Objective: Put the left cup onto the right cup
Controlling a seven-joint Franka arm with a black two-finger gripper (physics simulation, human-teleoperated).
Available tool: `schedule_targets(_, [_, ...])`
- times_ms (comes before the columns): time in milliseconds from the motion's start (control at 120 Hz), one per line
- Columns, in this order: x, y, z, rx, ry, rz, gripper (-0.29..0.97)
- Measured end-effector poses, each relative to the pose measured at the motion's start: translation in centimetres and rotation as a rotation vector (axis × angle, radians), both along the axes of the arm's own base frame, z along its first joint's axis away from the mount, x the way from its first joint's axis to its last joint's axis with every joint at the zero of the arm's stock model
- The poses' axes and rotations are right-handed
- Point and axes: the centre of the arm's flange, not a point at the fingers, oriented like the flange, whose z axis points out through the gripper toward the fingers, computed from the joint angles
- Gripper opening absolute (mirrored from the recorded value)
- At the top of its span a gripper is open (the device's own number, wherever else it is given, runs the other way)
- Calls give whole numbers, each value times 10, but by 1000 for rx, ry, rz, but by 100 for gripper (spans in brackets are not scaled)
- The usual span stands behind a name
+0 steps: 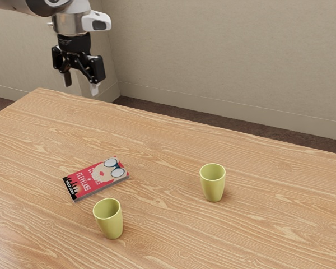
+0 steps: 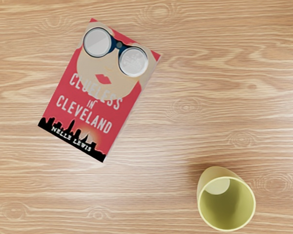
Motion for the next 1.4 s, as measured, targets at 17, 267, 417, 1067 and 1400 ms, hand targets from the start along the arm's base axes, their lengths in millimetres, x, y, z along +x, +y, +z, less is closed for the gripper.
schedule_targets(17, [0, -1, 0, 0, 0, -2, 68])
schedule_targets(267, [-37, -7, -21, 1, 58, 1, 68])
schedule_targets(417, [-64, -12, -53, 5, 111, 0, 68])
schedule_targets(1067, [-71, -13, -209, -24, 107, -7, 68])
schedule_targets(1400, [-71, -13, -261, -45, 75, -7, 68])
